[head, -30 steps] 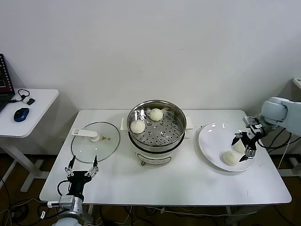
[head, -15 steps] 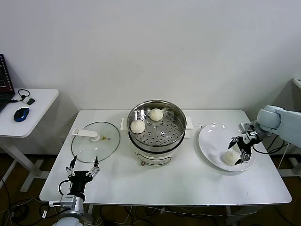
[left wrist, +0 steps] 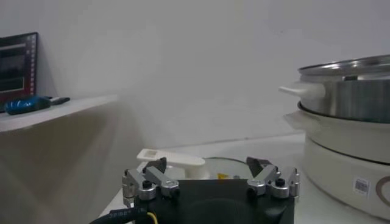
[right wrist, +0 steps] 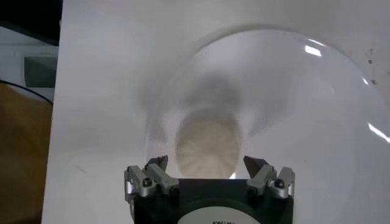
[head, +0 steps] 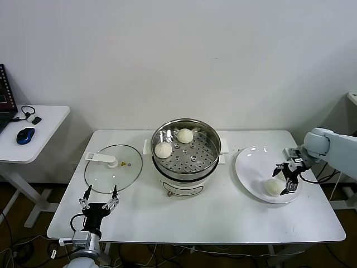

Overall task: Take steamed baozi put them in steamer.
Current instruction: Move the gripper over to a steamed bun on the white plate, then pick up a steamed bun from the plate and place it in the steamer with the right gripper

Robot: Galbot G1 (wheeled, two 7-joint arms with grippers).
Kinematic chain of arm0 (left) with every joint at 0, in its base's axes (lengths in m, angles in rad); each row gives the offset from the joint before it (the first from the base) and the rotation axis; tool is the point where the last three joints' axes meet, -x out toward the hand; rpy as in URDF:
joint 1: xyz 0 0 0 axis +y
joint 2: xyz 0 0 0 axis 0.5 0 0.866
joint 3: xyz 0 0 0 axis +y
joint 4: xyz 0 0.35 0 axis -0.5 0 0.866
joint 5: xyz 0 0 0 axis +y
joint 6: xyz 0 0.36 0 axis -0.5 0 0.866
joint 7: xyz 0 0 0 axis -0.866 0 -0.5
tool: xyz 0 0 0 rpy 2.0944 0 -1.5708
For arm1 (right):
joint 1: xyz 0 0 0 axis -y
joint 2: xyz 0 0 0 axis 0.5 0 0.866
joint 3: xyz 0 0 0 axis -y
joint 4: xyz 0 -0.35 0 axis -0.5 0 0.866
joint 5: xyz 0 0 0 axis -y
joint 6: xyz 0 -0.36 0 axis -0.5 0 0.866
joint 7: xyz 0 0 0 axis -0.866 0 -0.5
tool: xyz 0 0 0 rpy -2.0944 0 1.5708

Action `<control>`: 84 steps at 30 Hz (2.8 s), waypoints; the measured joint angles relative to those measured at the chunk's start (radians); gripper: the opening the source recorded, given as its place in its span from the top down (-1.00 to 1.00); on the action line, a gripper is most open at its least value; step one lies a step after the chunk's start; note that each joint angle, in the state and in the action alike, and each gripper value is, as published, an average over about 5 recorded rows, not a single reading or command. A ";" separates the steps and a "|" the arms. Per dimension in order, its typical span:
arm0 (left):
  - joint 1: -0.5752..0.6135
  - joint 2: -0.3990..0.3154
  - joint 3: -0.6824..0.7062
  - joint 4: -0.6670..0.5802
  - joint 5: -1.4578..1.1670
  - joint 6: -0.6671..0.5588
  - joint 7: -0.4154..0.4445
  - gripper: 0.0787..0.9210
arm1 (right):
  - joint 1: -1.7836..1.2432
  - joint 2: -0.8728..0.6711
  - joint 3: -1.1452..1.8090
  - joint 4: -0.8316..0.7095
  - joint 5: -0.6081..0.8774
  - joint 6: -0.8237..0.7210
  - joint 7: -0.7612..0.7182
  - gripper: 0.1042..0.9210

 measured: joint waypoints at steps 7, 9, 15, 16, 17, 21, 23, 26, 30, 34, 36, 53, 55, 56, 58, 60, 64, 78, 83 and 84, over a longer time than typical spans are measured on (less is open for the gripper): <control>0.000 0.001 -0.002 0.002 -0.001 -0.002 0.000 -0.77 | -0.029 0.021 0.017 -0.027 -0.008 0.002 -0.003 -0.76; 0.000 0.003 -0.003 0.003 -0.001 -0.002 0.000 -0.77 | -0.036 0.024 0.020 -0.029 -0.010 0.002 -0.006 -0.76; -0.002 0.005 -0.004 0.005 -0.002 -0.002 0.000 -0.77 | -0.045 0.031 0.027 -0.034 -0.012 0.000 -0.011 -0.75; -0.002 0.005 -0.004 0.005 -0.002 -0.002 0.000 -0.77 | -0.045 0.032 0.027 -0.035 -0.013 0.000 -0.012 -0.74; -0.003 0.005 -0.004 0.005 -0.002 -0.002 0.000 -0.77 | -0.046 0.033 0.028 -0.035 -0.013 -0.001 -0.013 -0.72; -0.005 0.005 -0.003 0.005 -0.003 -0.002 0.000 -0.77 | -0.047 0.034 0.028 -0.039 -0.016 -0.004 -0.014 -0.51; -0.005 0.005 -0.003 0.005 -0.003 -0.002 0.000 -0.77 | -0.048 0.034 0.029 -0.039 -0.018 -0.005 -0.015 -0.36; -0.004 0.006 -0.003 0.003 -0.004 -0.002 0.000 -0.77 | -0.046 0.033 0.028 -0.037 -0.022 -0.005 -0.015 -0.18; -0.003 0.007 -0.004 0.000 -0.006 -0.001 0.000 -0.77 | -0.036 0.030 0.022 -0.027 -0.021 -0.004 -0.015 -0.10; -0.002 0.011 -0.005 -0.002 -0.008 -0.001 0.000 -0.77 | 0.006 0.032 -0.008 0.000 -0.009 0.003 -0.016 -0.10; -0.001 0.014 -0.005 -0.002 -0.008 -0.001 -0.001 -0.77 | 0.048 0.037 -0.039 0.021 0.002 0.010 -0.017 -0.11; -0.003 0.035 -0.005 -0.009 -0.008 -0.006 -0.004 -0.77 | 0.551 0.207 -0.269 0.213 0.098 0.139 -0.036 -0.14; -0.004 0.036 -0.006 -0.009 -0.008 -0.007 -0.005 -0.77 | 0.582 0.235 -0.270 0.230 0.089 0.167 -0.029 -0.14; -0.004 0.036 -0.007 -0.008 -0.008 -0.007 -0.005 -0.77 | 0.595 0.250 -0.268 0.239 0.082 0.183 -0.024 -0.15; -0.005 0.037 -0.007 -0.007 -0.007 -0.008 -0.006 -0.77 | 0.617 0.279 -0.262 0.255 0.063 0.216 -0.012 -0.17; -0.006 0.037 -0.008 -0.006 -0.006 -0.009 -0.007 -0.77 | 0.632 0.309 -0.253 0.271 0.039 0.251 0.004 -0.20; -0.006 0.034 -0.009 -0.006 -0.006 -0.010 -0.010 -0.77 | 0.640 0.368 -0.230 0.292 -0.024 0.321 0.046 -0.22; -0.002 0.027 -0.027 -0.007 -0.010 -0.011 -0.012 -0.77 | 0.525 0.558 -0.150 0.277 -0.226 0.488 0.150 -0.24; -0.002 0.025 -0.033 -0.007 -0.012 -0.010 -0.012 -0.77 | 0.483 0.603 -0.149 0.262 -0.248 0.514 0.151 -0.26; -0.002 0.025 -0.034 -0.007 -0.012 -0.010 -0.012 -0.77 | 0.475 0.610 -0.150 0.260 -0.251 0.518 0.151 -0.26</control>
